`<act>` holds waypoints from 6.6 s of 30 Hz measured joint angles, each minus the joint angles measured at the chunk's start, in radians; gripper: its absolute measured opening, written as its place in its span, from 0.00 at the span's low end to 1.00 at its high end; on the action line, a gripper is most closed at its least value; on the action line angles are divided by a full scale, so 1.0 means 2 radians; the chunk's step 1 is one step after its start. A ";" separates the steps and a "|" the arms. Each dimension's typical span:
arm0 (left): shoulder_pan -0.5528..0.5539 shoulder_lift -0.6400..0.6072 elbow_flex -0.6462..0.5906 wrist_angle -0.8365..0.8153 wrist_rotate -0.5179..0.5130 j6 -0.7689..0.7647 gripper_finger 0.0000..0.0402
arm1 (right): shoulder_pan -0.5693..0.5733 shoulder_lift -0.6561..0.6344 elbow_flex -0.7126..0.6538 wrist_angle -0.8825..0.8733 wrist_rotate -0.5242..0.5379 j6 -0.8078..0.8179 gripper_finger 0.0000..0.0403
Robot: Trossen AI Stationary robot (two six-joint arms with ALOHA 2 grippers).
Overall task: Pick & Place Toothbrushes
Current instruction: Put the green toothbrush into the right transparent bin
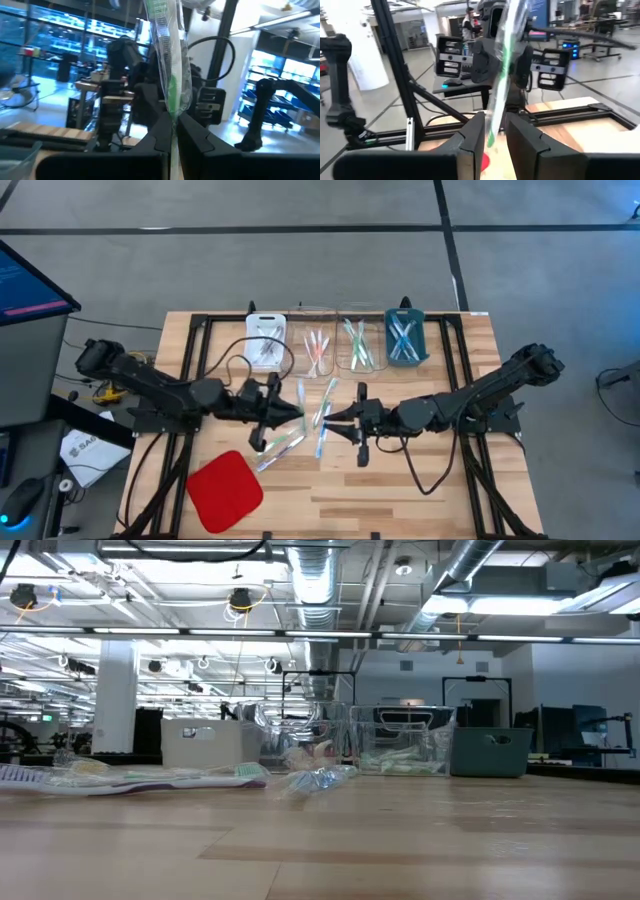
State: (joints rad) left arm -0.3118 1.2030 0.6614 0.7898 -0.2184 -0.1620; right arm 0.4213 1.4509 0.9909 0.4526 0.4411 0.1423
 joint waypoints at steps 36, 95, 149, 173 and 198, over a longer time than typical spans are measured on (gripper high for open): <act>0.029 0.084 0.064 0.014 0.047 0.028 0.01 | -0.018 0.000 0.000 -0.017 -0.015 -0.001 0.68; 0.047 0.084 0.064 0.052 0.060 0.025 0.02 | -0.036 0.002 0.000 -0.018 -0.013 0.008 0.06; 0.032 0.079 0.064 -0.011 -0.006 0.016 0.45 | -0.028 0.000 0.000 -0.032 -0.012 0.017 0.00; -0.044 -0.041 0.064 -0.220 -0.121 0.021 0.87 | -0.028 -0.028 -0.001 -0.117 0.035 0.052 0.00; -0.073 -0.017 0.064 -0.280 -0.137 0.013 0.79 | -0.454 0.095 0.099 -0.461 -0.172 0.171 0.00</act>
State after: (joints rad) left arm -0.4579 1.1694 0.7887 0.2307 -0.4933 -0.1360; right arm -0.4876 1.6417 1.1888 -0.4687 0.0971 0.4850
